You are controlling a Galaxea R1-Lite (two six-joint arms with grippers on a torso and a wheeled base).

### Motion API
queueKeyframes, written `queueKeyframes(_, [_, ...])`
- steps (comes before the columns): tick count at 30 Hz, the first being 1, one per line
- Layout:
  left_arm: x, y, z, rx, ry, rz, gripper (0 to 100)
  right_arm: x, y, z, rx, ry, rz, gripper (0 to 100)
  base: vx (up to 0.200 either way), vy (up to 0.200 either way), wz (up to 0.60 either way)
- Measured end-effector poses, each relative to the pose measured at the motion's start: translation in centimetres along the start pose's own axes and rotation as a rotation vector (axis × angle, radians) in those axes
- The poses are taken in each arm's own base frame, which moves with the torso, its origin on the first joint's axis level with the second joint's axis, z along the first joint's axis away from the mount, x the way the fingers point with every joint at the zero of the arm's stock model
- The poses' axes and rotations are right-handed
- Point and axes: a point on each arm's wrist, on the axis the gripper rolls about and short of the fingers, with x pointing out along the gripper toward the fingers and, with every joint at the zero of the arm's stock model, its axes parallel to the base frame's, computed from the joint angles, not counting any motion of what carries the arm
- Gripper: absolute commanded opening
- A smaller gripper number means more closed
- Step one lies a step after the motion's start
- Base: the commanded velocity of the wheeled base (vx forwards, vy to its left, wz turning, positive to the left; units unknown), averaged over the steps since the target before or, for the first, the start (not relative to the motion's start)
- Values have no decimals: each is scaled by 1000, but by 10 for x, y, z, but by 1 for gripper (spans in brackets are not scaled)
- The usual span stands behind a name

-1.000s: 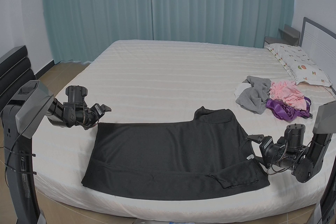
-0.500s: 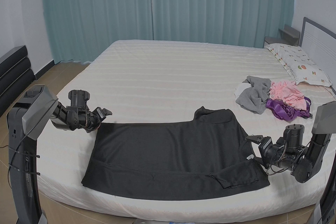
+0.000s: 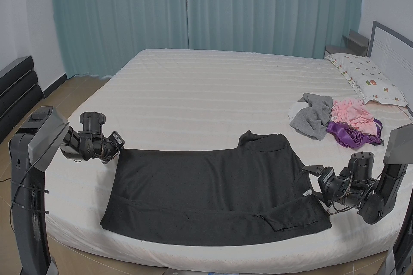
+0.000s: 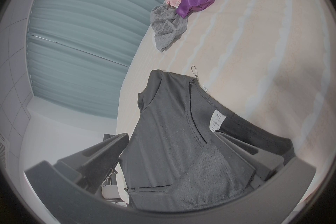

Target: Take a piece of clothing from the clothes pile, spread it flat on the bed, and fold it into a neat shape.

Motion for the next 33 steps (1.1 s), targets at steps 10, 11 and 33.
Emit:
queueKeyframes(10, [0,0,3,-54,-4,-4,0,4,4,3,-50,-20,18,100,0,0,0])
queueKeyframes(11, [-1,0,4,-70,-6,-8,0,5,5,4,-53,-23,20,100,0,0,0])
queueKeyframes(33, [-1,1,6,-95,-1,-15,0,114,51,46,-320,-148,51,100,0,0,0])
